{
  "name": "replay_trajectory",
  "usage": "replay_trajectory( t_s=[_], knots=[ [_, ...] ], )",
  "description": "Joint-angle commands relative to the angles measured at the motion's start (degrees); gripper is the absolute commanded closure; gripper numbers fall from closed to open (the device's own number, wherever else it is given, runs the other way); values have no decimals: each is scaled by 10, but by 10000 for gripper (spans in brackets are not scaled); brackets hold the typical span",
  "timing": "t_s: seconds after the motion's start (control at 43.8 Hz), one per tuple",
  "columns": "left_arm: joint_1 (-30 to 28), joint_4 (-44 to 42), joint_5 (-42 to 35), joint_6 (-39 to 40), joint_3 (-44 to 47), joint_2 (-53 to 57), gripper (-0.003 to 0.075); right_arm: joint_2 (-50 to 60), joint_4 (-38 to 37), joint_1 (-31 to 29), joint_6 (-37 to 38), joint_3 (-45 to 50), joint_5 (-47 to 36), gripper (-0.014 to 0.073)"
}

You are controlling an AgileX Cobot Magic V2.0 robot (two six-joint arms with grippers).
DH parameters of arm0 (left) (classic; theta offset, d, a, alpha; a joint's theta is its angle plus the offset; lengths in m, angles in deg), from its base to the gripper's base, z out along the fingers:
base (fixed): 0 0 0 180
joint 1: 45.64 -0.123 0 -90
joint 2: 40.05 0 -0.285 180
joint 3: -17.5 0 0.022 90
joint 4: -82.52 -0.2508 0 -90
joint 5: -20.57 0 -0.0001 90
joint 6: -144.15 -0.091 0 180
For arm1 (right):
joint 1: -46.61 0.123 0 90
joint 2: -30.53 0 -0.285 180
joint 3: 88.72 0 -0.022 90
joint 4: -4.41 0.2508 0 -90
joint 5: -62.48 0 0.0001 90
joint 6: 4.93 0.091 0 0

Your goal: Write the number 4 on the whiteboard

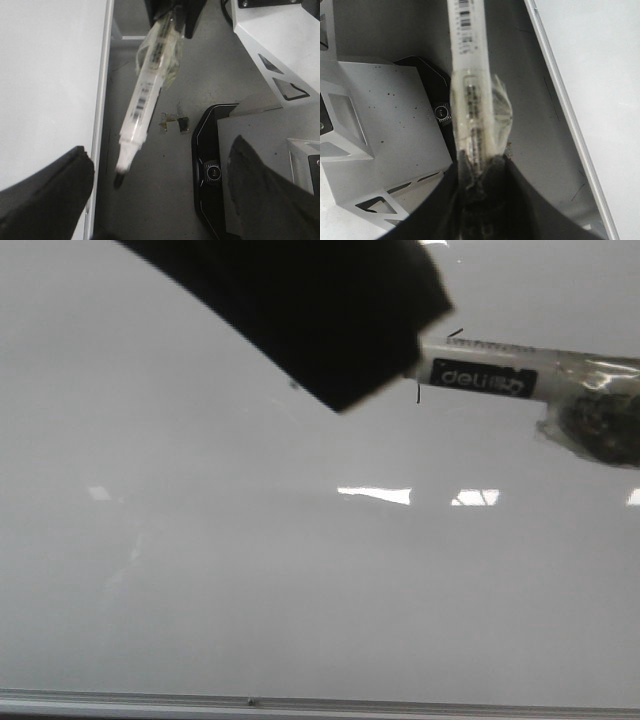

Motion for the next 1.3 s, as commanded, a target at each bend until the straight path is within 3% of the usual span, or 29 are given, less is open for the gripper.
replay_trajectory(
  t_s=[0.0, 0.274, 0.502, 0.616, 0.73, 0.959, 1.004, 1.141, 1.278],
  knots=[
    [17, 15, -41, -2, -31, -14, 185, 8, 14, 0, -8, -18, -19, 662],
    [21, 6, -63, -4, -42, -54, 218, 8, 14, 0, -8, -18, -18, 662],
    [21, 6, -65, -4, -42, -54, 545, 8, 14, 0, -8, -18, -21, 662],
    [21, 6, -65, -4, -42, -54, 668, 8, 14, 0, -8, -18, -21, 650],
    [21, 6, -65, -4, -42, -54, 741, 8, 14, 0, -8, -18, -19, 533],
    [21, 6, -61, 2, -42, -54, 741, 8, 11, -1, -8, -18, -17, -7],
    [21, 5, -59, 7, -42, -54, 741, 10, 6, -4, -7, -18, -13, -74],
    [12, -28, -41, 49, -42, -54, 741, 31, -34, -22, 40, -18, -18, -48],
    [-11, -127, -19, 163, -42, -54, 741, 63, -88, -49, 99, -18, -18, -48]
  ],
)
